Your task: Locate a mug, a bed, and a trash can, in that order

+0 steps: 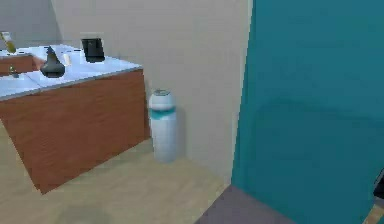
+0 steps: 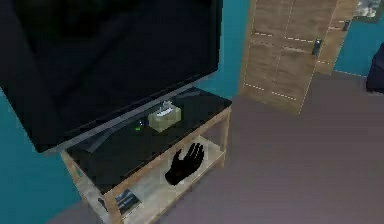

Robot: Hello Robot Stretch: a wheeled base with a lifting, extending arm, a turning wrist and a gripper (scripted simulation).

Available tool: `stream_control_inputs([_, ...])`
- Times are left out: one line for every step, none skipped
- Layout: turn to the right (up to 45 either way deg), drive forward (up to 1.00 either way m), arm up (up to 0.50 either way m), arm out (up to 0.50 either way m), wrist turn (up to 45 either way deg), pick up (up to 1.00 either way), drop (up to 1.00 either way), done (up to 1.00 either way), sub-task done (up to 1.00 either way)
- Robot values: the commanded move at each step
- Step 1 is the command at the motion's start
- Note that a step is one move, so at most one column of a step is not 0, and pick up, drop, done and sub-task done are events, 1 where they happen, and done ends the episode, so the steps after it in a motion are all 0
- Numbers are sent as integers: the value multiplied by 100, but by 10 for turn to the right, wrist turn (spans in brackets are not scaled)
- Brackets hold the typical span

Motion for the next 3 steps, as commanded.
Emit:
stream_control_inputs([0, 80, 0, 0, 0, 0, 0, 0, 0])
stream_control_inputs([-150, 0, 0, 0, 0, 0, 0, 0, 0])
stream_control_inputs([0, 0, 0, 0, 0, 0, 0, 100, 0])
